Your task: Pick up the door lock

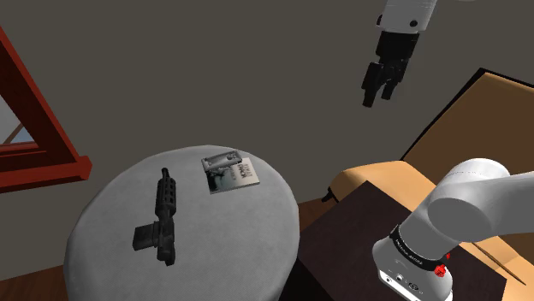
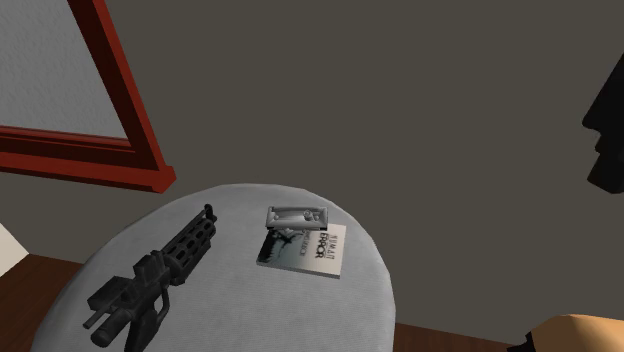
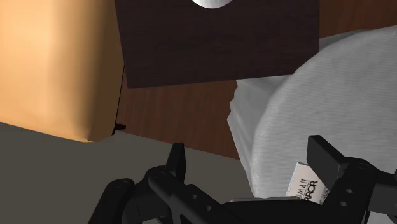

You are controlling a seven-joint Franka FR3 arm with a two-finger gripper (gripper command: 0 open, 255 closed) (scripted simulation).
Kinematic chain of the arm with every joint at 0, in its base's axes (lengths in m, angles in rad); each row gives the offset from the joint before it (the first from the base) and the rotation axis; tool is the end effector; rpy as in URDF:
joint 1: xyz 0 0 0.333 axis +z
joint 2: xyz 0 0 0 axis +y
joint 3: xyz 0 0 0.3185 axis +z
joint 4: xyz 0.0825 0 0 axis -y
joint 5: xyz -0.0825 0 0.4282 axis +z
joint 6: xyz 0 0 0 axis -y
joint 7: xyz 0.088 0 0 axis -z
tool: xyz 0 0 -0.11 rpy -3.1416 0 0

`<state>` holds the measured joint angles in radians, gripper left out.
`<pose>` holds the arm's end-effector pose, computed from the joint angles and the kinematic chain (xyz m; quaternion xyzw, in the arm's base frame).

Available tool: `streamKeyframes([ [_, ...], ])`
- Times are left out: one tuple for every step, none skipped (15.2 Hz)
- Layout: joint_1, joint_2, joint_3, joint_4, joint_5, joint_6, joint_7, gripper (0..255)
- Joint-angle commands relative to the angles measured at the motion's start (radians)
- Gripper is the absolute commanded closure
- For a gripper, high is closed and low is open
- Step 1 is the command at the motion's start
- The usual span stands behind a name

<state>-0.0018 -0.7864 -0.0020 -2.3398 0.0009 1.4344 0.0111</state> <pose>0.3339 -0.0013 0.5866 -0.9982 0.0071 0.0595 0.0009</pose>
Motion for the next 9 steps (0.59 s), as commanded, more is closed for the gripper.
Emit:
streamKeyframes([
  [0.000, 0.000, 0.000, 0.000, 0.000, 0.000, 0.000, 0],
  [0.008, 0.030, -0.006, -0.002, -0.003, 0.031, -0.024, 0],
  [0.017, 0.061, -0.012, -0.002, -0.006, 0.061, -0.048, 0],
  [0.025, 0.093, -0.017, 0.000, -0.008, 0.090, -0.072, 0],
  [0.034, 0.126, -0.022, 0.002, -0.010, 0.119, -0.095, 0],
  [0.042, 0.160, -0.027, 0.006, -0.012, 0.147, -0.119, 0],
  [0.050, 0.194, -0.031, 0.012, -0.012, 0.175, -0.143, 0],
  [0.058, 0.228, -0.035, 0.018, -0.013, 0.202, -0.166, 0],
  [0.066, 0.263, -0.038, 0.026, -0.012, 0.228, -0.189, 0],
])
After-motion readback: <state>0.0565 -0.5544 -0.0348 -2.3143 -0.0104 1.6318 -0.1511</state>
